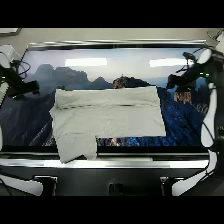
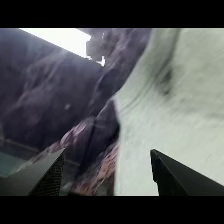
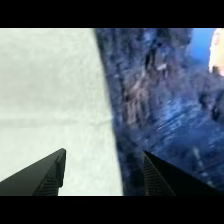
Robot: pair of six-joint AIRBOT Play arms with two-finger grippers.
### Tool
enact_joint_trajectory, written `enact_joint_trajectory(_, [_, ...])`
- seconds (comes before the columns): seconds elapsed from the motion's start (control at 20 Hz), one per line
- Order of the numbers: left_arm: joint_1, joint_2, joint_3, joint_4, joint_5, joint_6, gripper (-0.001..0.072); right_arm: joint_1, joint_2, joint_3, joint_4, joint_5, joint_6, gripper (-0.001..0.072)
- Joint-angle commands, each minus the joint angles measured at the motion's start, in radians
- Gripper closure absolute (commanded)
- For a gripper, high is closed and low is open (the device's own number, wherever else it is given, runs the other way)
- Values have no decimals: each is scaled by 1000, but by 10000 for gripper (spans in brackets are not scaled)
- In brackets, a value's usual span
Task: Fold the clothes and pants, and hang the long-sleeved shirts on hangers.
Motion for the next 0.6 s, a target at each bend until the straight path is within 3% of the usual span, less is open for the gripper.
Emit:
enact_joint_trajectory(0.0, [105,240,-299,-53,48,23,95,-179,68,-53,446,102,-152,173])
enact_joint_trajectory(0.15, [228,518,-756,-328,210,144,95,-266,75,-124,596,145,-163,261])
enact_joint_trajectory(0.3, [346,752,-1180,-624,292,291,95,-263,81,-151,620,134,-170,258])
enact_joint_trajectory(0.55, [391,883,-1501,-721,343,396,95,-260,82,-151,656,132,-156,258])
